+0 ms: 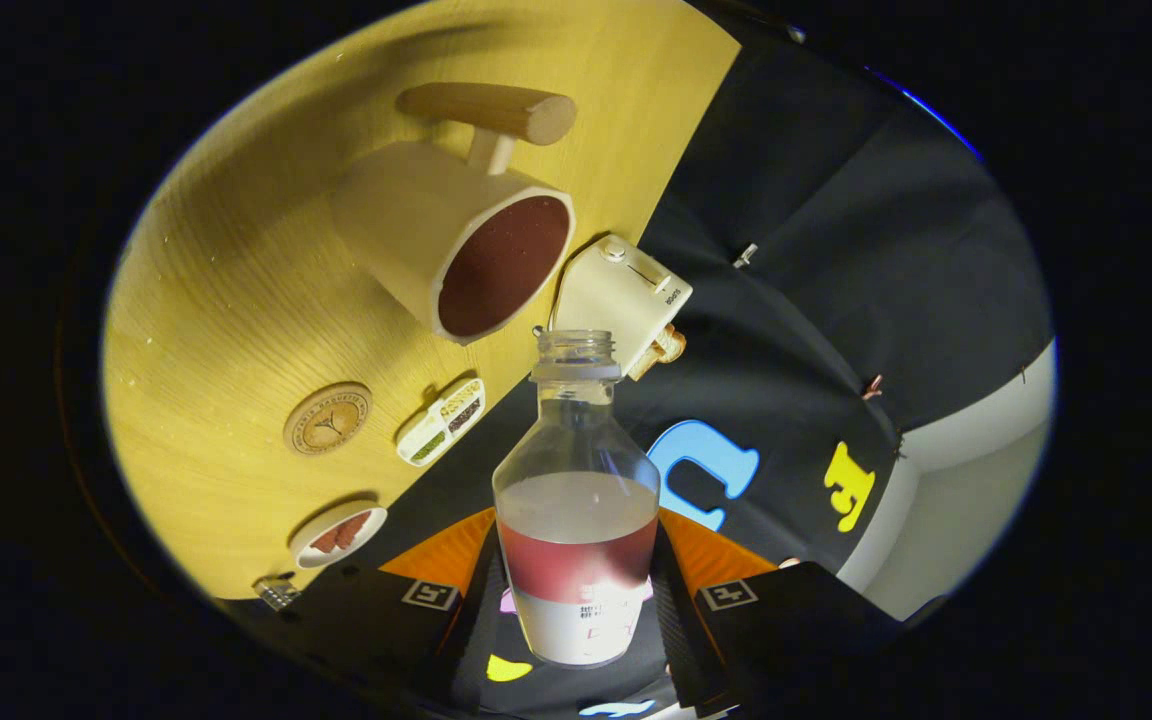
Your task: Take the bottle from table, then pour the juice into the cup, finally place the bottle on the coaster
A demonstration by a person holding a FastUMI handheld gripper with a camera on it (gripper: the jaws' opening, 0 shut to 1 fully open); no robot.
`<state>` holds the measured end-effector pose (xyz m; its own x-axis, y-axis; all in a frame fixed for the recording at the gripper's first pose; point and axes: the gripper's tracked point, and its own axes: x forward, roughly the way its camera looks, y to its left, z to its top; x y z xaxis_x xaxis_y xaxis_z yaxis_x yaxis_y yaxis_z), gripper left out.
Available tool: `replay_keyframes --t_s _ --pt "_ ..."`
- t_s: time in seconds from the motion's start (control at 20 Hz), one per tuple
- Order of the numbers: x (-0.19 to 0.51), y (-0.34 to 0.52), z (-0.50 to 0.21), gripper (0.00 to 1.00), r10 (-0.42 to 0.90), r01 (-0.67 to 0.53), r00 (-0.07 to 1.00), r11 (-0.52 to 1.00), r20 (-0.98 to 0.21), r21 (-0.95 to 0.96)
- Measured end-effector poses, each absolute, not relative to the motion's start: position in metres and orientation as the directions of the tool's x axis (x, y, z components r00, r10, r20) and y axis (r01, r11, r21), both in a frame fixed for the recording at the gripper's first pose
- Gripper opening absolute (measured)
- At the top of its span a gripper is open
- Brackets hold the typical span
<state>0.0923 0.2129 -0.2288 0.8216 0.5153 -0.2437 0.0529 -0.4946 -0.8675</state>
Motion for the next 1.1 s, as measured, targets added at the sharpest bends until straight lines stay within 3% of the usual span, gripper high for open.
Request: replay_keyframes --t_s 0.3,0.6,0.85,1.1 --pt "0.08 0.197 -0.253 0.72 0.409 -0.253 0.859 -0.181 -0.307 -0.95" --pt "0.069 0.196 -0.262 0.73 0.389 -0.422 0.864 0.216 -0.319 -0.88" --pt "0.057 0.205 -0.257 0.73 0.435 -0.501 0.857 0.582 -0.276 -0.64" --pt "0.059 0.202 -0.236 0.73 0.443 -0.504 0.861 0.805 -0.25 -0.312"
